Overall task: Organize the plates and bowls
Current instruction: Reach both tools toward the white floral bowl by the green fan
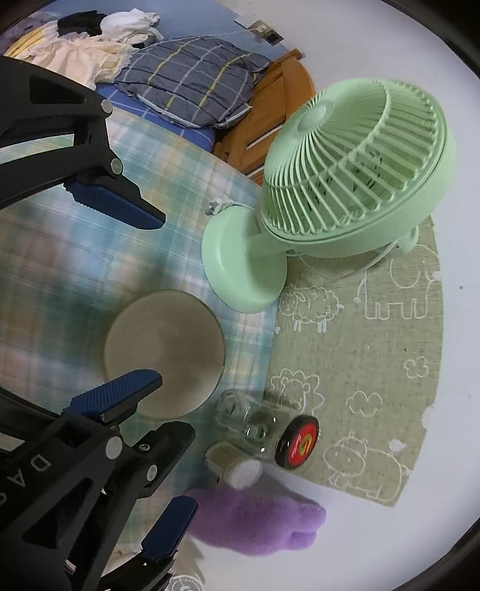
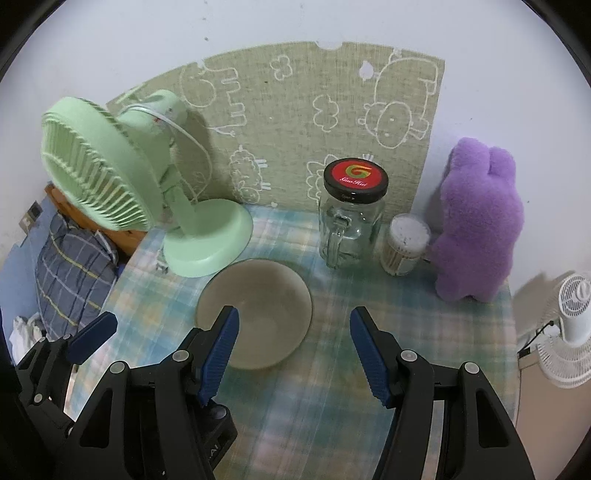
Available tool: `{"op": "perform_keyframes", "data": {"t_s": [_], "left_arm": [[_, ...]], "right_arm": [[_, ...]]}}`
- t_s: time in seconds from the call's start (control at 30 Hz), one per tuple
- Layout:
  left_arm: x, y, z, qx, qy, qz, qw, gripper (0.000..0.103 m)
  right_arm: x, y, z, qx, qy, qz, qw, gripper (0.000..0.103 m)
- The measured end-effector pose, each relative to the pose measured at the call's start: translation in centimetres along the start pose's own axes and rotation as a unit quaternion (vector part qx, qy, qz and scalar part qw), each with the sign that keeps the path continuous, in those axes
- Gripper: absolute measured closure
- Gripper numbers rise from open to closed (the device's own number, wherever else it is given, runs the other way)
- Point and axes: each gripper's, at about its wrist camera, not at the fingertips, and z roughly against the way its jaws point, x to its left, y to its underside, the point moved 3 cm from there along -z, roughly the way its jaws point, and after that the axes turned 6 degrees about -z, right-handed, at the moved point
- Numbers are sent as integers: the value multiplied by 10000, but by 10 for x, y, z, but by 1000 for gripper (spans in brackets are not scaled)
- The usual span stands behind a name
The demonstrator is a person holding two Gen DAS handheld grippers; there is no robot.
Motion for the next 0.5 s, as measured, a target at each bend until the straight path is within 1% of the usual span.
{"op": "perform_keyframes", "data": {"t_s": [0.17,0.27,0.37,0.43,0.5], "left_arm": [[1,-10,-28,82,-24,-14,10000,24],[2,-13,-45,163,-21,-31,9999,30],[1,-15,-58,221,-49,-74,9997,36],[1,-15,-67,295,-34,-72,9995,42],[0,-13,-77,394,15,-55,9992,51]], "right_arm": [[-1,-10,-32,66,82,-71,9999,37],[-2,-14,-47,113,153,-106,9998,38],[-3,-17,-63,191,215,-122,9995,42],[-3,-18,-71,226,249,-124,9994,48],[-3,-19,-81,295,272,-124,9991,53]]}}
